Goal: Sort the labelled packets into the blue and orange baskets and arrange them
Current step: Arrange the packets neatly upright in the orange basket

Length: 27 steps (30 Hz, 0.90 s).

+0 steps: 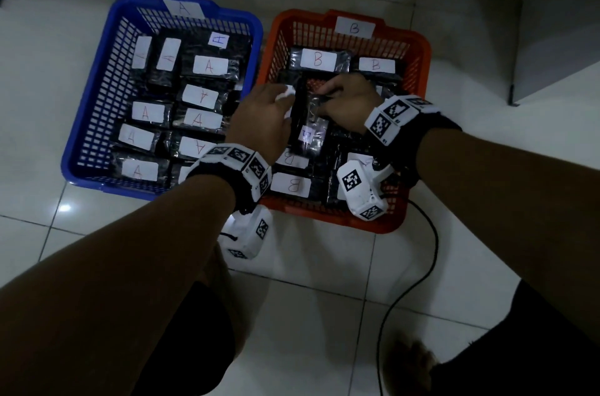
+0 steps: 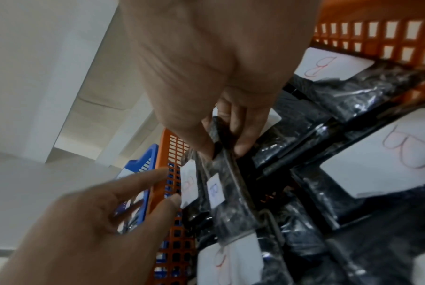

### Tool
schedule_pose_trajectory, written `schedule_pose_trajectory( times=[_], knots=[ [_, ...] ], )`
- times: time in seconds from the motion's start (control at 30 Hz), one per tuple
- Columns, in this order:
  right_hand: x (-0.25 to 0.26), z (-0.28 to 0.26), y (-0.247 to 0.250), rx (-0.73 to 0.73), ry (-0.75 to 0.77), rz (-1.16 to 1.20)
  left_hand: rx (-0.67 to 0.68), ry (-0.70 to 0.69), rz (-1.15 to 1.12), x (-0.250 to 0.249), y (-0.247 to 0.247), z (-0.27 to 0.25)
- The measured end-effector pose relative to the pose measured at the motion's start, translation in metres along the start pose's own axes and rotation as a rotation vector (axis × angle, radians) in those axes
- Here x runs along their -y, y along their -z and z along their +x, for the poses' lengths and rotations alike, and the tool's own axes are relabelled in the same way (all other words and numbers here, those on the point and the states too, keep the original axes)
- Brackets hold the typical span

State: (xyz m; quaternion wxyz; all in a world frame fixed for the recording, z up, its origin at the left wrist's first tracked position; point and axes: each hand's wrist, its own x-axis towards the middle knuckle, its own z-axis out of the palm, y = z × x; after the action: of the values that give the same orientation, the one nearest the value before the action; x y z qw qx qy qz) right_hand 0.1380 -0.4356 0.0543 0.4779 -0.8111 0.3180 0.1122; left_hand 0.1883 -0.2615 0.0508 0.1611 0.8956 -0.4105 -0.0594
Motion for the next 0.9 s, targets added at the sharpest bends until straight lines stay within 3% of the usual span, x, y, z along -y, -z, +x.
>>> schedule_pose_trajectory(
  times=[0.23,0.53,0.73,0.9],
  knots=[
    [-0.003,-0.002,-0.001,-0.062,0.105,-0.182,0.234,0.145,0.014,-0.007,-0.009,0.015],
    [-0.011,-0.005,-0.003,-0.098,0.285,-0.324,0.142,0.182,-0.072,-0.007,-0.012,0.017],
    [-0.021,-0.01,0.013,-0.118,0.371,-0.474,0.098,0.073,-0.085,-0.022,-0.013,0.015],
    [-0.045,-0.02,0.027,0.075,0.383,-0.697,0.228,0.078,-0.084,-0.03,-0.019,0.024]
  ],
)
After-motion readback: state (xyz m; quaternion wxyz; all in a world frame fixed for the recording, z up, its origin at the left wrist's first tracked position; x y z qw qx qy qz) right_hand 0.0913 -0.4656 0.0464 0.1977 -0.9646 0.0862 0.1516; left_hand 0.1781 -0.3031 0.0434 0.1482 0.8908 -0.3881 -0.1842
